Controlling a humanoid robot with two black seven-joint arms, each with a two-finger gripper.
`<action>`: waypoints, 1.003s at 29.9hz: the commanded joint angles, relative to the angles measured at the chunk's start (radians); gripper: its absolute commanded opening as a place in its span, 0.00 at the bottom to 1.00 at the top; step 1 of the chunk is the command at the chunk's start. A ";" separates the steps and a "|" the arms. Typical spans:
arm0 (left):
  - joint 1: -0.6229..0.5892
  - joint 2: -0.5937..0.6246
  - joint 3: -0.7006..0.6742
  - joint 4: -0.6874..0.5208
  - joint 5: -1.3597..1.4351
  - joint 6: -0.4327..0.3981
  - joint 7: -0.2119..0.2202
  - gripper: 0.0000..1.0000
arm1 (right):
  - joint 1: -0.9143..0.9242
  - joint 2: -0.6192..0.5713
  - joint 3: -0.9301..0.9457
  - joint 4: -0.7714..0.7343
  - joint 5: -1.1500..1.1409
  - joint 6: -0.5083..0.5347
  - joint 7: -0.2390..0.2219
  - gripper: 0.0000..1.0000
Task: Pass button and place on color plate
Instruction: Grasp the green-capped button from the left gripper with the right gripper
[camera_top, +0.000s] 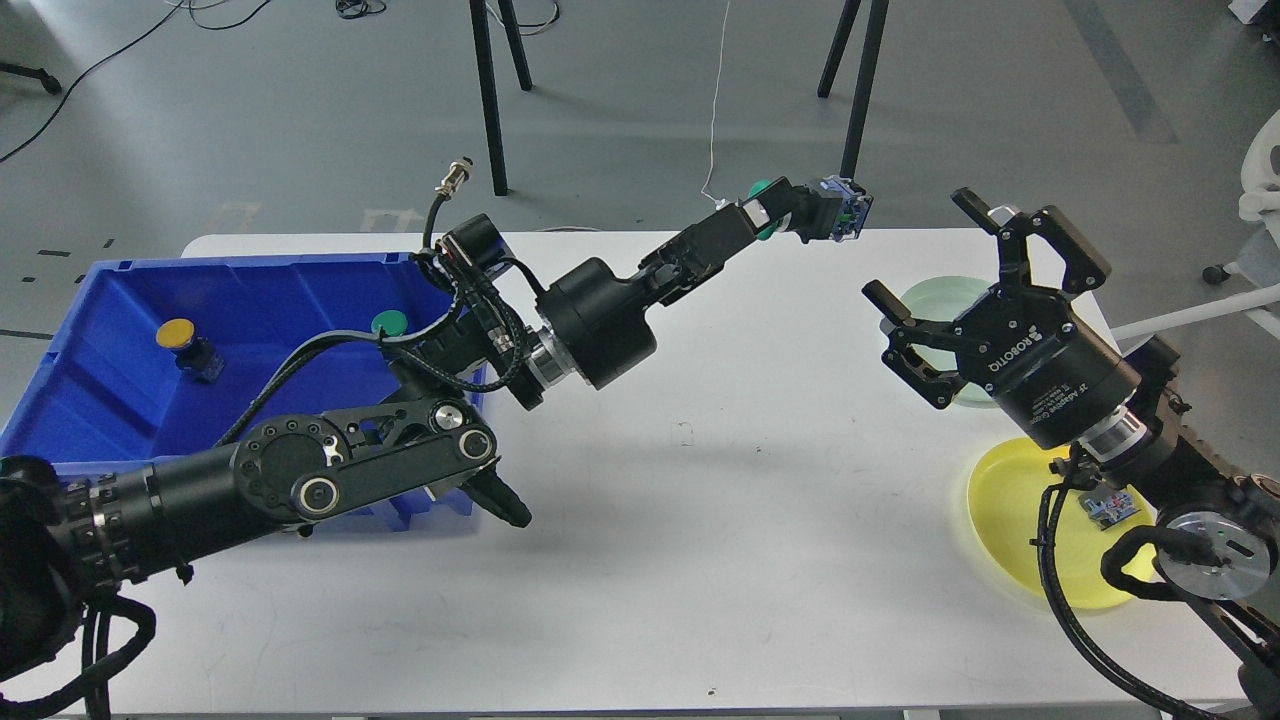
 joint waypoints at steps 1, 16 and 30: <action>-0.001 0.000 0.002 0.000 0.000 -0.001 0.000 0.12 | 0.032 0.005 -0.033 -0.009 -0.001 0.000 0.000 0.96; -0.032 0.000 0.042 0.000 0.000 -0.005 0.000 0.12 | 0.105 0.014 -0.061 -0.012 -0.001 0.000 0.000 0.95; -0.035 0.001 0.048 0.000 -0.002 -0.005 0.000 0.13 | 0.174 -0.007 -0.148 -0.024 -0.003 0.000 -0.010 0.82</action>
